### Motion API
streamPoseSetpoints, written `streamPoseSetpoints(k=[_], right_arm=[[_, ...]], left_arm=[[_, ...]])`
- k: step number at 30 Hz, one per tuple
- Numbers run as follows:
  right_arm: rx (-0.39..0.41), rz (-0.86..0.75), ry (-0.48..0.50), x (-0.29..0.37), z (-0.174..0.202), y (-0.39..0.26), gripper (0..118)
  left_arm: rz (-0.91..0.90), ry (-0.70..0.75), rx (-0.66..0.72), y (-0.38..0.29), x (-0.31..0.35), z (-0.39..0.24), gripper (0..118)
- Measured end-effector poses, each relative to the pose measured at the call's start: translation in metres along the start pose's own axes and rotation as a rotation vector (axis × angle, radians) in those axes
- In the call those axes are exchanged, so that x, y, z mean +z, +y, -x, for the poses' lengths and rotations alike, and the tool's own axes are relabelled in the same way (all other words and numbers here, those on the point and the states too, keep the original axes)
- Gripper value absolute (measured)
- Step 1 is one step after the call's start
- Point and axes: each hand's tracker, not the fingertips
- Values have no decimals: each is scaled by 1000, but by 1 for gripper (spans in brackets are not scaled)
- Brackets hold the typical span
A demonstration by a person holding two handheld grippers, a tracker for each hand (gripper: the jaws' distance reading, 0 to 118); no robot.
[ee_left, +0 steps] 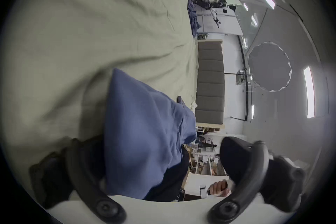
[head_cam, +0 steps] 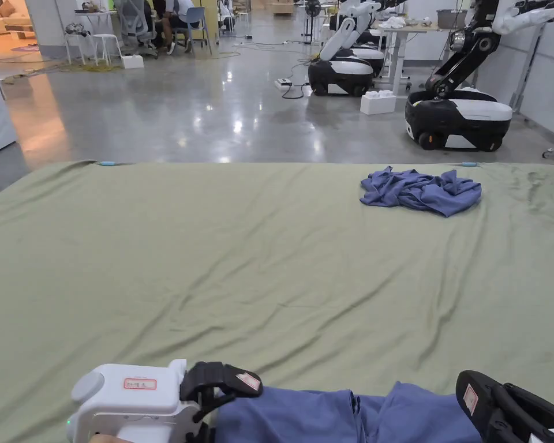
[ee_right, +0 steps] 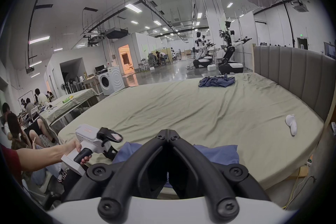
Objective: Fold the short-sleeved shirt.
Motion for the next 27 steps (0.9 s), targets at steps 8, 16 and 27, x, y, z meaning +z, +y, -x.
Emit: streamPoseSetpoints(k=[8,16,27], right_arm=[[7,13,-17,3,-5,3,2],[18,18,-21,-3,-3,1,2],[17,41,17,-12,5,-3,2]], left_arm=[[11,133,-48,17,42,17,13],[-213,474,-78,34,204,-39,13],[-139,572,-405,-5,90,-169,13]])
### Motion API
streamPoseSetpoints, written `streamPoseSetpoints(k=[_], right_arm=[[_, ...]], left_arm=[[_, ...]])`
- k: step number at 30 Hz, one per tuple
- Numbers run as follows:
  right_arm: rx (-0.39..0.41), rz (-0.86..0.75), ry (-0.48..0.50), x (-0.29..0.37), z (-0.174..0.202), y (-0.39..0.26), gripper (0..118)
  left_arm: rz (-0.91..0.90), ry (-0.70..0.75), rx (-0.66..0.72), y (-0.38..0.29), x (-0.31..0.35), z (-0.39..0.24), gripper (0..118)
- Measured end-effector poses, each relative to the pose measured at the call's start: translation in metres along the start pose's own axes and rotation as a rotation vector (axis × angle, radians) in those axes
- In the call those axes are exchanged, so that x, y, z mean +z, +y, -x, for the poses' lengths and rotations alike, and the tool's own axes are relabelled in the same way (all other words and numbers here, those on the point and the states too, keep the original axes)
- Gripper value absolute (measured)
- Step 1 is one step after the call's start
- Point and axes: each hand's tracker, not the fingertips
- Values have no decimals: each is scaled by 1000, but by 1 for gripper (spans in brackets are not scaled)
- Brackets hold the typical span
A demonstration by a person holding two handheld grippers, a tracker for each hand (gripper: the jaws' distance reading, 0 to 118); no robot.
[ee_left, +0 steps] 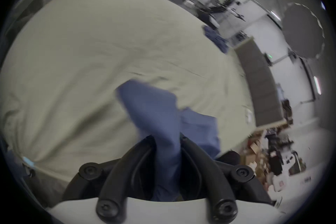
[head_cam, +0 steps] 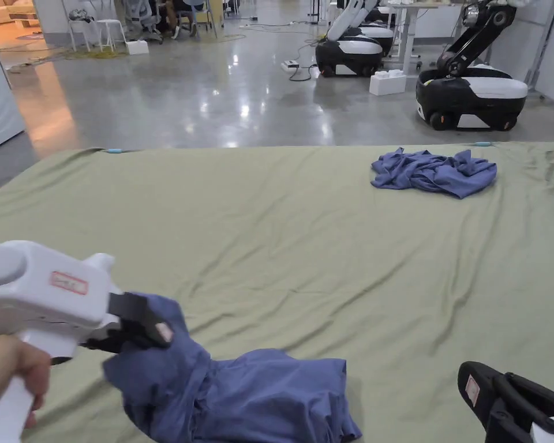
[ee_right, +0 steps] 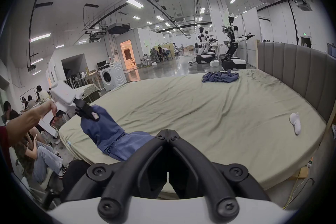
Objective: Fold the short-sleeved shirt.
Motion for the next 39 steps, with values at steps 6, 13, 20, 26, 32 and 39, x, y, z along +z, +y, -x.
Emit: streamPoseSetpoints(k=[6,13,20,26,32,39], right_arm=[[-42,5,-8,7,-12,-4,2],[-57,15,-46,13,-27,-13,2],[-95,22,-55,17,-36,-13,2],[-133,17,-53,14,-39,-13,2],[-139,30,-38,8,-35,-13,2],[-129,42,-40,6,-37,-14,2]], left_arm=[[111,-24,-127,-5,-102,-77,13],[169,36,-179,-16,-172,-74,14],[-2,-252,137,-26,-132,-26,78],[-641,-42,-155,-76,-47,-29,0],[-699,197,-459,-131,-128,-68,0],[-562,206,-542,-168,-218,-102,0]])
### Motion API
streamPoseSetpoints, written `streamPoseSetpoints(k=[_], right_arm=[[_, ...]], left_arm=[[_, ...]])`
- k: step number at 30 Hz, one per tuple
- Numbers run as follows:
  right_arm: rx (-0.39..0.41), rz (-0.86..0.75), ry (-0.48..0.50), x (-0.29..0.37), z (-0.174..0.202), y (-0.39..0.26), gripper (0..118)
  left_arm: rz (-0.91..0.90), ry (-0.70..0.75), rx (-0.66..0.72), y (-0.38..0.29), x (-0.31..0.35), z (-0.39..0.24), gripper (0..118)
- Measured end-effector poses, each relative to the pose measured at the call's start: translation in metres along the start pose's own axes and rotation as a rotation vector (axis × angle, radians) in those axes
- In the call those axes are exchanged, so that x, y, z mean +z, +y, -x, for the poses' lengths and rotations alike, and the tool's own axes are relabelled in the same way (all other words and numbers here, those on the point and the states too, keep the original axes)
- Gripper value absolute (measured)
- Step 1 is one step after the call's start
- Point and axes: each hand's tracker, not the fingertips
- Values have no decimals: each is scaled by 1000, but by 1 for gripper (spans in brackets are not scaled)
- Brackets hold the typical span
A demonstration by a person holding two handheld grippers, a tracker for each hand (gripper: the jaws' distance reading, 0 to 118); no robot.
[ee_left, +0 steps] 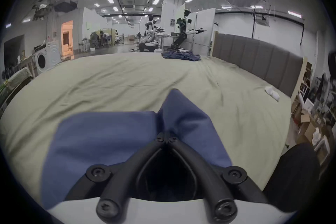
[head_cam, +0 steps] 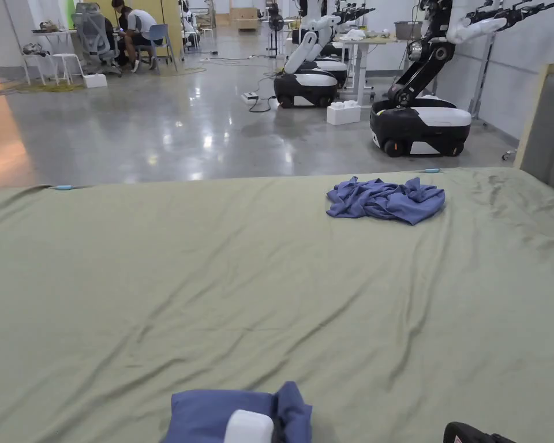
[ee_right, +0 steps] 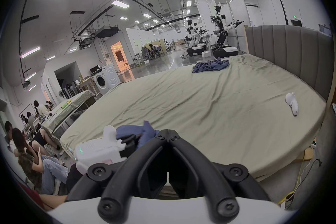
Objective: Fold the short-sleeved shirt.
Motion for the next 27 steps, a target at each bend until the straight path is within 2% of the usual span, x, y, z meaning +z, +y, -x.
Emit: streamPoseSetpoints(k=[4,7,10,11,13,14,16,18,21,23,26,27], right_arm=[[-4,17,-14,-6,-7,-4,2],[-18,28,-13,-7,-9,-7,2],[-15,31,-16,-11,-10,-9,2],[-13,31,-16,-13,-10,-9,2],[-20,31,-18,-17,-10,-8,2],[-27,31,-11,-19,-10,-7,2],[-23,12,-7,-23,-6,-3,2],[4,-3,-5,-37,0,1,2],[24,-8,20,-76,19,0,2],[63,13,60,-109,37,-12,2],[163,80,59,-173,57,-56,2],[167,167,46,-190,60,-71,2]], left_arm=[[17,-88,29,1,-17,-24,0],[31,-88,8,-1,-28,-36,0],[64,-131,90,4,-28,-37,0],[59,-178,139,7,-28,-35,0],[97,-407,248,8,-26,-40,0],[127,-478,247,11,-24,-45,0],[111,-478,196,20,4,-52,0],[32,-540,384,27,35,-12,0],[-15,-419,559,29,80,63,0],[-50,-429,673,26,102,115,0],[29,-424,736,38,112,172,0],[25,-411,721,42,115,184,0]])
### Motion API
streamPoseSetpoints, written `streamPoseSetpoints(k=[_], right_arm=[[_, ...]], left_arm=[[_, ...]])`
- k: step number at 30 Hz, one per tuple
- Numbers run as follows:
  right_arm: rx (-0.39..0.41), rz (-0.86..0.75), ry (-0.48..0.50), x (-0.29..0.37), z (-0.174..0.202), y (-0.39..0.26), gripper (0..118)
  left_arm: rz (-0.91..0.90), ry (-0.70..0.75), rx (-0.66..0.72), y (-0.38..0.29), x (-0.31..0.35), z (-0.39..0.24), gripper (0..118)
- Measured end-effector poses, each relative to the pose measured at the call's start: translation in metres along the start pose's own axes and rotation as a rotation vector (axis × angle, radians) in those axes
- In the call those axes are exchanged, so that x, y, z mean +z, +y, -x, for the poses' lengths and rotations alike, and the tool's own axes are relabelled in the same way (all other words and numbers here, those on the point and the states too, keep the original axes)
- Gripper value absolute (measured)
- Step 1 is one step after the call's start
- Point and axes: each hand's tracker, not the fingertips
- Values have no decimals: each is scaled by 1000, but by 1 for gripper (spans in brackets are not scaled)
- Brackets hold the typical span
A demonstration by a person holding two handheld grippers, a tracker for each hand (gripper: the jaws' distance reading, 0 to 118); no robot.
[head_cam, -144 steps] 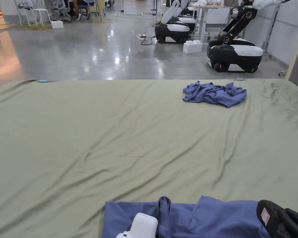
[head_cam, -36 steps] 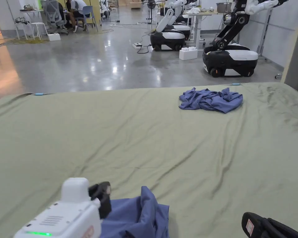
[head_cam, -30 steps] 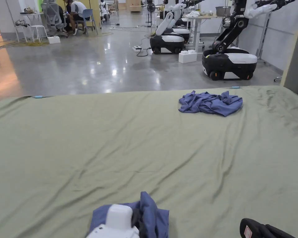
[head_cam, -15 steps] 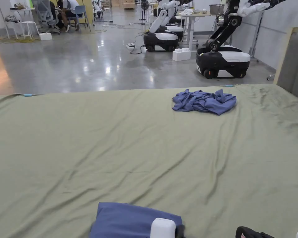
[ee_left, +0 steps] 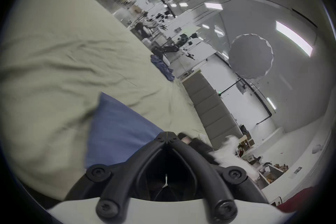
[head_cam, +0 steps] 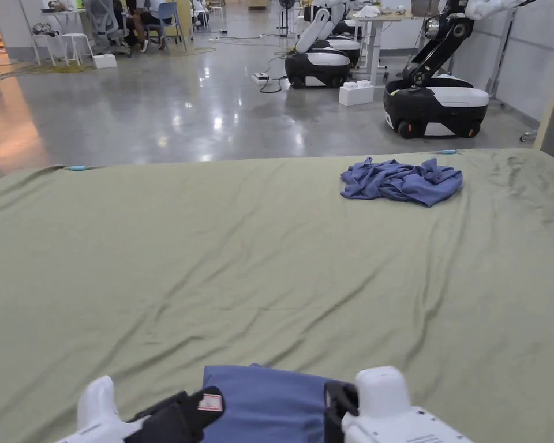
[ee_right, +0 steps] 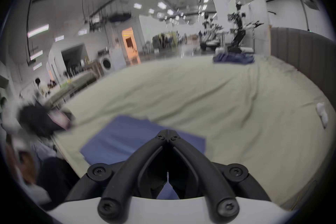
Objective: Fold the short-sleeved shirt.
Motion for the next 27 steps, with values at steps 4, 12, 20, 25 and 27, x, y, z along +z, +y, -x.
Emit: streamPoseSetpoints(k=[4,12,20,25,27], right_arm=[[-46,22,-3,-27,3,-44,2],[-8,12,42,-16,-4,-38,2],[-20,18,55,-18,-7,-35,2],[-41,29,81,-12,-10,-24,2],[-46,28,140,-2,-4,-13,2]], left_arm=[[39,54,6,26,0,16,15],[392,193,113,38,-83,76,108],[595,10,316,39,-144,85,28],[600,-26,343,45,-140,111,28],[620,-34,367,56,-123,132,27]])
